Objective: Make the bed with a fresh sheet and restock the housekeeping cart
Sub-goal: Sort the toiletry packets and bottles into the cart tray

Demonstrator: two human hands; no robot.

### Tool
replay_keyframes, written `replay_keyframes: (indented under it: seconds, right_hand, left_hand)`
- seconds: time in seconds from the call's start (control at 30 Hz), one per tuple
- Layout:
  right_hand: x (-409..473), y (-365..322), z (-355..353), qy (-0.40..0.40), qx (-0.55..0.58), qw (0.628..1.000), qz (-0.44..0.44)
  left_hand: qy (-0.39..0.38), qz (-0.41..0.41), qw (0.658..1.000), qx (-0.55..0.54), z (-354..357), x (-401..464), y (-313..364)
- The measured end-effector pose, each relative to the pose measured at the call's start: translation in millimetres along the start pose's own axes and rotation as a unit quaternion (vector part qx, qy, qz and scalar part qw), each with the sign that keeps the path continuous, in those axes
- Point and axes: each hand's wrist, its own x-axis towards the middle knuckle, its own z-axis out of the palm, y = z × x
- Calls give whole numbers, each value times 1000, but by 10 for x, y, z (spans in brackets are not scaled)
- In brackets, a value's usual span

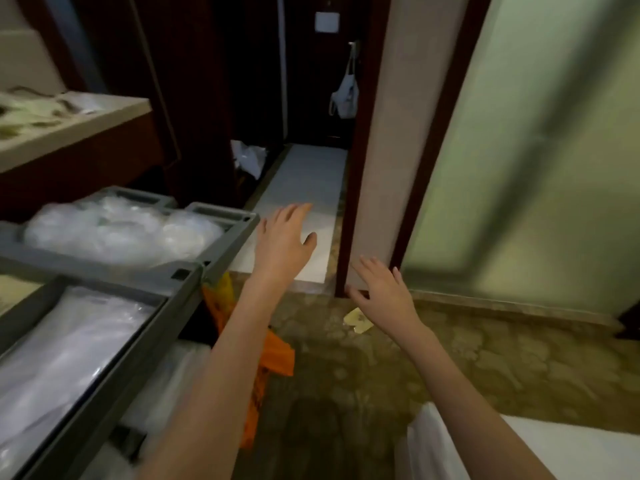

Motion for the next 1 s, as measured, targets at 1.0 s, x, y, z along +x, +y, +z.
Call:
replay_keyframes:
  seconds: [1.0]
  right_hand:
    - [6844,-566,331,-43,50,930,-362]
  left_hand:
    - [84,-350,928,98,1215,4345,-2515]
